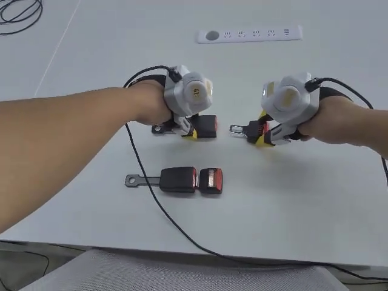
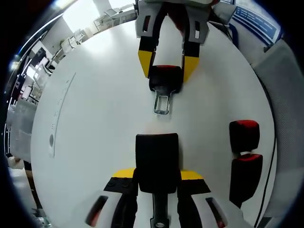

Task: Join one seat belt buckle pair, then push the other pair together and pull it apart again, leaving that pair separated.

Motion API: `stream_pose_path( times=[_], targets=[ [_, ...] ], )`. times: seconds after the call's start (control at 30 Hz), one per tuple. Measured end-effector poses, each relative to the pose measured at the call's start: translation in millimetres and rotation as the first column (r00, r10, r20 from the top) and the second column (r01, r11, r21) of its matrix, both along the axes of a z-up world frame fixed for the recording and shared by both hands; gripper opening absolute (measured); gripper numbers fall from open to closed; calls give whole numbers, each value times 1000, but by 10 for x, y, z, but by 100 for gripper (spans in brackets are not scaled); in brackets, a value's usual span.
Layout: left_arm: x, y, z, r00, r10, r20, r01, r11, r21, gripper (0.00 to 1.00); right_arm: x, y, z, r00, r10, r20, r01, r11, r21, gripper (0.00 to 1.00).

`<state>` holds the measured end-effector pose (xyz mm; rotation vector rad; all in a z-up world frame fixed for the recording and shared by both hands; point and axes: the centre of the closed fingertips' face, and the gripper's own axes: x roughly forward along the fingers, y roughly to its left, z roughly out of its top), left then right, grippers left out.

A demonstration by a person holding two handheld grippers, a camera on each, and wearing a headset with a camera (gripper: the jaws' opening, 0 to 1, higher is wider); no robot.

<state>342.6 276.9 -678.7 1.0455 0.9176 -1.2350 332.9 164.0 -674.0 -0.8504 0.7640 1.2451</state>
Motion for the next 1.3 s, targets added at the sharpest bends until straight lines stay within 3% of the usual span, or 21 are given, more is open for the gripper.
stream_pose_path(
  times=[0.3, 0.63, 0.83, 0.87, 1.3],
  targets=[
    [-1, -2, -6, 1000, 3, -1, -3, 1000, -4, 32, 66, 255, -5, 999, 48, 24, -48, 999, -2, 33],
    [6, -11, -22, 1000, -2, -12, 2, 1000, -9, 32, 90, 301, -1, 991, 114, 73, -112, 993, -37, 32],
    [5, -24, -33, 1000, -14, -10, 14, 1000, -14, 32, 67, 428, -10, 995, 91, 44, -92, 996, 16, 32],
    [4, -22, -35, 1000, -15, -10, 15, 1000, -13, 32, 86, 407, -29, 994, 92, 52, -92, 996, -4, 32],
    [-12, -69, -52, 1000, -28, -5, 28, 1000, -13, 31, 95, 467, -44, 995, 91, 31, -92, 995, 34, 29]
  ],
)
